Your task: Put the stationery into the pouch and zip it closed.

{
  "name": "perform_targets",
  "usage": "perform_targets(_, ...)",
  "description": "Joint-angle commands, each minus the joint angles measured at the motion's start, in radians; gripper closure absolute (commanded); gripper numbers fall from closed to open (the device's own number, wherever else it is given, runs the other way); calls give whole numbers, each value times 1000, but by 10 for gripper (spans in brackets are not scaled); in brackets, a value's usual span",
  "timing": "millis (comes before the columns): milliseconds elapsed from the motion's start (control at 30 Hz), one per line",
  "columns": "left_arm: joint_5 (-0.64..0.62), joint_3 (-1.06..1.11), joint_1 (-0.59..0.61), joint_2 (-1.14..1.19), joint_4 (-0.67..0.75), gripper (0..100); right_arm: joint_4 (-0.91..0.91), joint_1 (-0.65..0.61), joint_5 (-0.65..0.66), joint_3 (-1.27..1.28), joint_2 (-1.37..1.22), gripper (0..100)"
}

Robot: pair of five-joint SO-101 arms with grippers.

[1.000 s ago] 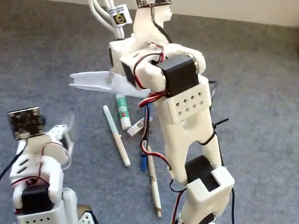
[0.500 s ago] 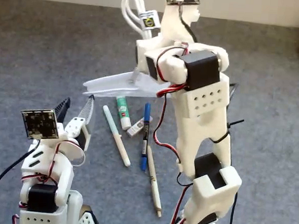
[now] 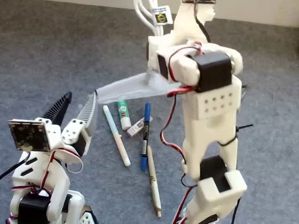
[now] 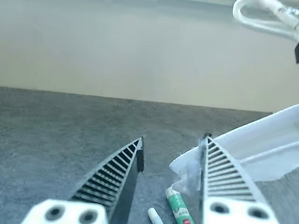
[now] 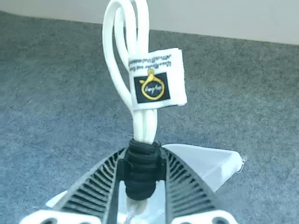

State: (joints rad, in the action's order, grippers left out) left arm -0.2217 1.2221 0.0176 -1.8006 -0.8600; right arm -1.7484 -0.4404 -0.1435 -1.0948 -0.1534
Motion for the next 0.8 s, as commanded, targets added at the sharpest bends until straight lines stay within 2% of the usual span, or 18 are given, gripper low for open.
perform_targets(0, -8, -51, -51, -1, -54, 807, -16, -41, 83, -2, 137, 995)
perform_targets(367, -11, -243, -188, 1, -155, 808, -12, -73, 95, 314, 297, 995)
perform_targets(633, -12, -254, -265, 1, -210, 807, -8, -82, 89, 340, 332, 995)
perform_targets(767, -6, -257, -320, -1, -222, 807, 67, -119, 87, 340, 355, 995)
